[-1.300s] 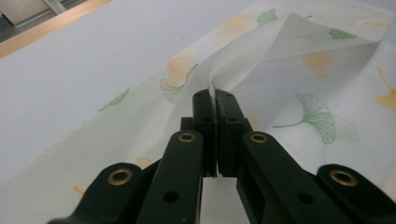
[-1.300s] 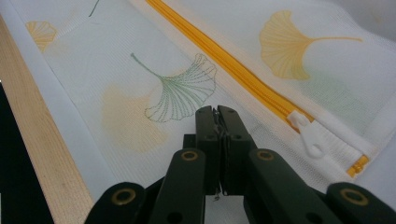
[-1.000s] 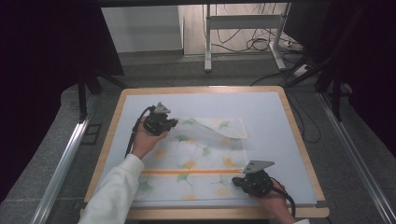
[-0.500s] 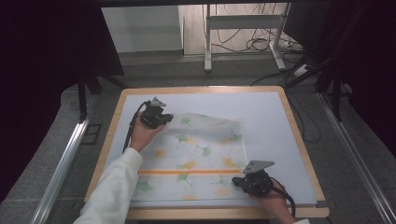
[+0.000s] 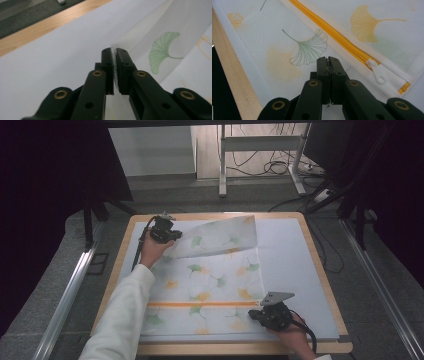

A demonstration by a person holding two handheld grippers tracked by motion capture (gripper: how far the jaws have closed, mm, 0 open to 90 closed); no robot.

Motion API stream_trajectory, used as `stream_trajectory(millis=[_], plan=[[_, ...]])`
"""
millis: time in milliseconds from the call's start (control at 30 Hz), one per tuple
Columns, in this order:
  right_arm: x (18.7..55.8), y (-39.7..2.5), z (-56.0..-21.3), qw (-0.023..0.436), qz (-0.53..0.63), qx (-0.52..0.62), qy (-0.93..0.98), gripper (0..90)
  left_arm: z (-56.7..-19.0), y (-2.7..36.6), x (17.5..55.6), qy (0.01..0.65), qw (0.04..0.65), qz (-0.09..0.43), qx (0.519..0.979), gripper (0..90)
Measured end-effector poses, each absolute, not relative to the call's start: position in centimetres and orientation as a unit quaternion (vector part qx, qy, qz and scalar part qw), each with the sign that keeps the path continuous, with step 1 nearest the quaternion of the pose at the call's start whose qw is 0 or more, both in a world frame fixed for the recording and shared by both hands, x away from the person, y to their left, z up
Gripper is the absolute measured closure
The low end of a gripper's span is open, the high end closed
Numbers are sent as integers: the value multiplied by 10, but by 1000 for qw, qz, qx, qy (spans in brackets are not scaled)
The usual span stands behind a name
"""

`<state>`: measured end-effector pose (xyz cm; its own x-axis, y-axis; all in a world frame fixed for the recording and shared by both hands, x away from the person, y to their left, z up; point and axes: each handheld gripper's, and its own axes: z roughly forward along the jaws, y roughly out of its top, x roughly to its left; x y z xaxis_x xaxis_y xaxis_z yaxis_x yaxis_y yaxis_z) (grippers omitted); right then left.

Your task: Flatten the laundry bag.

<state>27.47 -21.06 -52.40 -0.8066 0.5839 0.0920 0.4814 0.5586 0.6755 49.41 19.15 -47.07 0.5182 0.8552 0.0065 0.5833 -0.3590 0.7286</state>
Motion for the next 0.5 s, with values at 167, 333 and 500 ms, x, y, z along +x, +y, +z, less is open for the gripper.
stream_trajectory(millis=[167,333,500], plan=[[275,-211,-524,69,359,303,880,873,-455,203,489,446,367,222,786,566],[274,-210,-524,73,357,302,881,872,-430,214,469,429,407,244,769,507],[274,-210,-524,74,356,302,881,872,-417,214,445,401,438,234,770,516]])
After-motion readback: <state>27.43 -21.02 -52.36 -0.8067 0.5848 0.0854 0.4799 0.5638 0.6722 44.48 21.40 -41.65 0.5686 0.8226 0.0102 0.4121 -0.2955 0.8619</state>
